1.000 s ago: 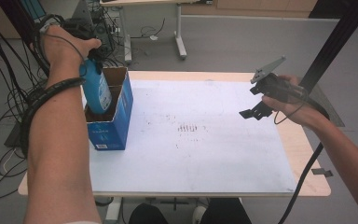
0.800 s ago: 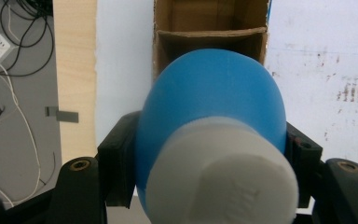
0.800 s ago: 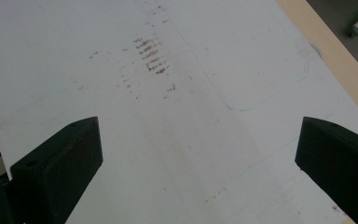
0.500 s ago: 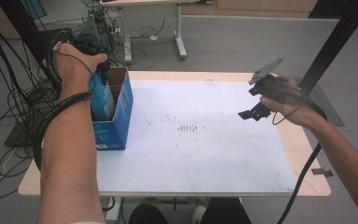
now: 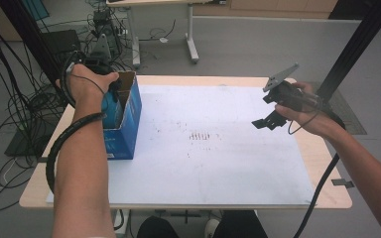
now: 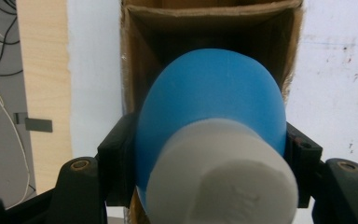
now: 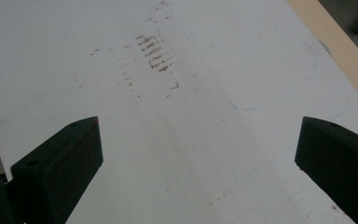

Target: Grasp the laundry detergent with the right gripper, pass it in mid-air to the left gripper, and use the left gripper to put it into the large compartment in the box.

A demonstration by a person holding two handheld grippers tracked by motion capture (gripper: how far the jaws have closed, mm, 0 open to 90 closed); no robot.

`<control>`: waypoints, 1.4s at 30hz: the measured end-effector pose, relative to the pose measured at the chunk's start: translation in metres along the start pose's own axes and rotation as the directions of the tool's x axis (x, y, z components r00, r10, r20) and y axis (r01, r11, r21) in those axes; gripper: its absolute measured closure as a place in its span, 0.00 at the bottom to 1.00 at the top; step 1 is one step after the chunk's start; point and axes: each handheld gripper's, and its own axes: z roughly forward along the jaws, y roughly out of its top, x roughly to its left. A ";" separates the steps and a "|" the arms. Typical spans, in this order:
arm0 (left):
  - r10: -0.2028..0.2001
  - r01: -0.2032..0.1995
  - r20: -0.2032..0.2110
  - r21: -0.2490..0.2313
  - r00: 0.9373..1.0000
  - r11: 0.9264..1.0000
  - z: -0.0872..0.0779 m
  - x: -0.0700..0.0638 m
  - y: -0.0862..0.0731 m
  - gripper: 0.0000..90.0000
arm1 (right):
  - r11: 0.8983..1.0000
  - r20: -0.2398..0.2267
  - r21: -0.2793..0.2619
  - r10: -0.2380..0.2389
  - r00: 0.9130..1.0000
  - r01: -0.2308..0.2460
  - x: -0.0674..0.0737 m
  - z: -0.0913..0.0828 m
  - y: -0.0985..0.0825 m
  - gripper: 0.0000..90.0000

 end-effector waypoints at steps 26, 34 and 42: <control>0.027 -0.027 0.000 0.033 1.000 0.999 0.047 -0.004 -0.001 0.40 | 1.000 0.000 0.007 0.006 1.000 -0.006 -0.002 0.007 -0.003 0.01; 0.025 -0.025 0.001 0.031 1.000 0.999 0.048 -0.004 -0.001 0.40 | 1.000 0.001 0.004 0.011 1.000 -0.011 -0.001 0.007 -0.003 0.01; 0.019 -0.019 0.005 0.028 1.000 0.999 0.049 -0.003 0.000 0.40 | 1.000 0.002 0.007 0.010 1.000 -0.010 -0.001 0.007 -0.003 0.01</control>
